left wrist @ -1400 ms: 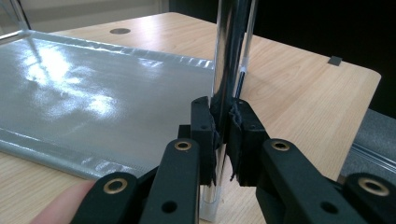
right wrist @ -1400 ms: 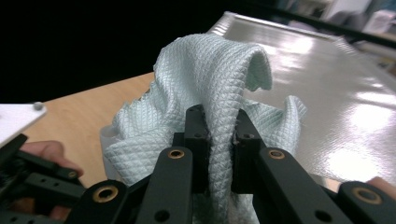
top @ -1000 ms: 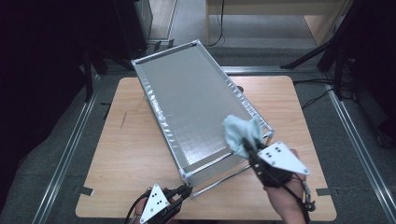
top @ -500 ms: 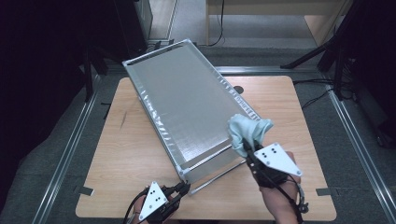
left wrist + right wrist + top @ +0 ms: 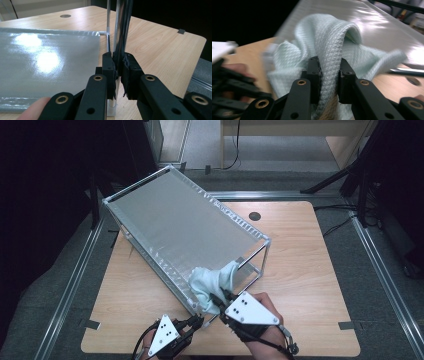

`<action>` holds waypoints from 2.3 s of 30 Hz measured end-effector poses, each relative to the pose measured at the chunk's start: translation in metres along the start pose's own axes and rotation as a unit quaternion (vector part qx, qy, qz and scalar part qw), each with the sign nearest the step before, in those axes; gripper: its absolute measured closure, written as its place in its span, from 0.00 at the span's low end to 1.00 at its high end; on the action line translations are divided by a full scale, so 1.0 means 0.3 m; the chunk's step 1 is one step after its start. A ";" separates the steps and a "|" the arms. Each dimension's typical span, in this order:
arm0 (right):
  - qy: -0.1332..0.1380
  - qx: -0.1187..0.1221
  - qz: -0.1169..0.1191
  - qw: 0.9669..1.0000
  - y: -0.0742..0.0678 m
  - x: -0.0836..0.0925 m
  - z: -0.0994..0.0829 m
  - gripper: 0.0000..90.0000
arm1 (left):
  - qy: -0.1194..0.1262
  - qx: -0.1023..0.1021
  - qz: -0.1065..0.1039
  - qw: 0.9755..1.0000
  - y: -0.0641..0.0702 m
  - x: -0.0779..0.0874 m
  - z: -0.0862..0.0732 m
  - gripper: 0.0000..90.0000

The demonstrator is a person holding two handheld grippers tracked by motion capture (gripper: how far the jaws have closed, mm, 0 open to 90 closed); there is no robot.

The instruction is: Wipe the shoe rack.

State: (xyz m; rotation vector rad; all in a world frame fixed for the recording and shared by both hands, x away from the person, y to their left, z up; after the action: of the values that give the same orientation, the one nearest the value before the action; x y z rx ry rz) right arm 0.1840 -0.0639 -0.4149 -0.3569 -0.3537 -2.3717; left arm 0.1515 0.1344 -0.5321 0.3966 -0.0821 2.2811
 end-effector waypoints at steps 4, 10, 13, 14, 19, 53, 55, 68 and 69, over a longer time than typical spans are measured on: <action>-0.006 -0.040 -0.053 0.998 0.132 -0.010 -0.033 0.85 | 0.000 -0.002 0.001 1.000 0.001 0.002 -0.001 0.91; -0.010 -0.104 -0.153 0.983 0.328 -0.021 -0.102 0.86 | 0.002 -0.001 0.001 1.000 0.001 0.002 -0.003 0.91; -0.003 -0.128 -0.165 0.978 0.379 -0.024 -0.124 0.86 | 0.002 -0.001 0.000 1.000 0.000 0.002 -0.003 0.91; -0.003 -0.126 -0.159 0.979 0.376 -0.025 -0.124 0.86 | 0.002 -0.001 0.000 1.000 0.000 0.002 -0.004 0.91; 0.000 -0.097 -0.108 0.989 0.292 -0.022 -0.087 0.86 | 0.002 -0.004 0.001 1.000 0.001 0.002 -0.004 0.91; -0.017 -0.071 -0.091 0.993 0.226 -0.035 -0.076 0.83 | 0.003 -0.003 0.002 1.000 0.000 0.006 -0.011 0.91; -0.006 -0.055 -0.075 0.996 0.174 -0.019 -0.043 0.83 | 0.003 -0.002 0.000 1.000 0.000 0.006 -0.011 0.91; 0.013 -0.017 -0.022 1.000 0.017 -0.007 0.014 0.81 | -0.001 -0.004 0.001 1.000 -0.003 0.011 -0.011 0.91; 0.013 -0.024 -0.025 0.999 0.033 -0.009 0.009 0.81 | 0.000 -0.004 0.001 1.000 -0.003 0.010 -0.011 0.91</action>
State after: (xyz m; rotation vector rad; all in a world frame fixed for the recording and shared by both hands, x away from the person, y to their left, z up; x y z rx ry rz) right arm 0.1932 -0.0684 -0.4117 -0.3427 -0.2983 -2.4357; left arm 0.1495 0.1377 -0.5342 0.3934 -0.0909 2.2815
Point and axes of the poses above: each handheld gripper's, and its own axes: x roughly backward along the jaws, z roughly out of its top, y roughly to its right, the point moved 2 cm from there along -x, roughly forward along the jaws, and after that the axes turned 3 degrees about -z, right-handed, at the moved point
